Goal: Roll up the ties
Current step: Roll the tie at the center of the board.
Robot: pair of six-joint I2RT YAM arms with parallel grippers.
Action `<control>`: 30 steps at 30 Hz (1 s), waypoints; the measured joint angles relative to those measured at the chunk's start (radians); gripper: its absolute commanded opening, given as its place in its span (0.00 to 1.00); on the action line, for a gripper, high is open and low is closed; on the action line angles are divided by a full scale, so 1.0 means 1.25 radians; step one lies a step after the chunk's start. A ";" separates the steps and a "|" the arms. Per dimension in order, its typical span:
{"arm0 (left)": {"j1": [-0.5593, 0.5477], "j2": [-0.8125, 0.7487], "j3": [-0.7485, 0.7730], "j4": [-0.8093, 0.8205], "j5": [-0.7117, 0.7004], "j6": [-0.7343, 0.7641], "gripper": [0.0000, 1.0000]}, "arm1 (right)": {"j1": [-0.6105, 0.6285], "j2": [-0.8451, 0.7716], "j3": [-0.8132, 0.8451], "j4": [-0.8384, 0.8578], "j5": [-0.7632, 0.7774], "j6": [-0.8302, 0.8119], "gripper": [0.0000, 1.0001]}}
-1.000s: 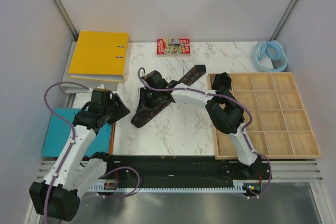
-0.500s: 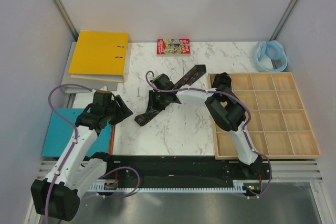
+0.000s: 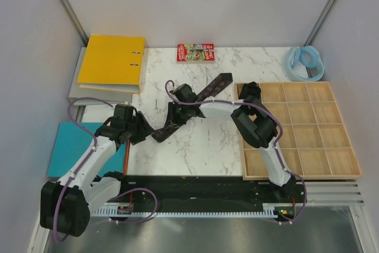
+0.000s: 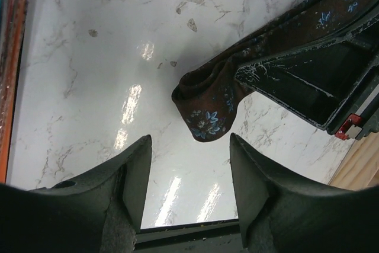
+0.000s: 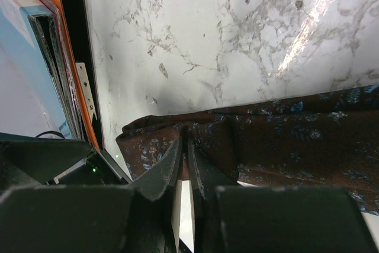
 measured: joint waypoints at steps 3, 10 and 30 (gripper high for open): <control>-0.010 0.026 -0.005 0.032 0.000 -0.010 0.58 | -0.001 0.000 -0.003 0.006 -0.003 0.001 0.15; -0.021 0.056 -0.037 0.096 0.001 -0.034 0.57 | -0.002 0.000 -0.013 0.024 -0.009 0.005 0.15; -0.054 0.178 -0.094 0.244 0.007 -0.095 0.46 | -0.005 0.000 -0.037 0.068 -0.025 0.009 0.15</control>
